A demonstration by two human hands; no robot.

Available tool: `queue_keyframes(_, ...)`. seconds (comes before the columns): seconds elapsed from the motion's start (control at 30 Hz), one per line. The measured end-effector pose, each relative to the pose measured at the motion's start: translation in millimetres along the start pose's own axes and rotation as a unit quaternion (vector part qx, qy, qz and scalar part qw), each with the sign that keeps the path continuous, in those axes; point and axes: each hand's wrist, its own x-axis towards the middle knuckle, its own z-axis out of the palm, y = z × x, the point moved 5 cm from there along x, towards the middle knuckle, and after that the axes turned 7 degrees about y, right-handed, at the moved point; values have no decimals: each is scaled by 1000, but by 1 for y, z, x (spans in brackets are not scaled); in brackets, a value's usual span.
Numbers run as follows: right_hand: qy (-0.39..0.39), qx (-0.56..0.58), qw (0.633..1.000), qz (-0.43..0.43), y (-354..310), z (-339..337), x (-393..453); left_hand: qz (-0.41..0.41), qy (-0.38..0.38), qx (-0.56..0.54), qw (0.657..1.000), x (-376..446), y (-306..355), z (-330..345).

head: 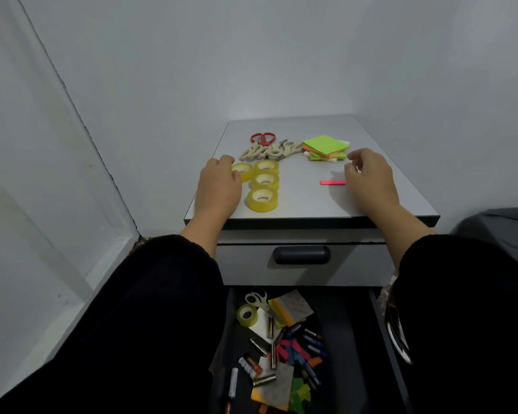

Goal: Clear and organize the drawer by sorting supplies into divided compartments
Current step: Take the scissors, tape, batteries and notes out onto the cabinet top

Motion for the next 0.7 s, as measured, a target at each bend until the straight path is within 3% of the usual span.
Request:
queue_keyframes(0.13,85,77,992,-43,-7,-17,-21,-37,62,-80,994,-11,0,-12)
queue_keyframes(0.23,142,114,971,-156,-17,-31,-62,-40,126,-167,977,-30,1,-24)
queue_keyframes(0.33,117,98,959,-239,-6,-23,-111,-32,205,-269,941,-64,-1,-34)
queue_keyframes(0.43,30,76,978,-190,31,2,-154,-15,237,-285,929,-116,-8,-27)
queue_keyframes(0.53,-56,35,994,-93,74,27,-187,-9,154,-230,961,-164,-16,-1)
queue_keyframes(0.63,-161,-24,987,10,118,51,-212,-25,-35,-109,993,-196,-39,47)
queue_keyframes(0.7,-213,-66,973,57,146,63,-226,-44,-148,-56,986,-213,-60,78)
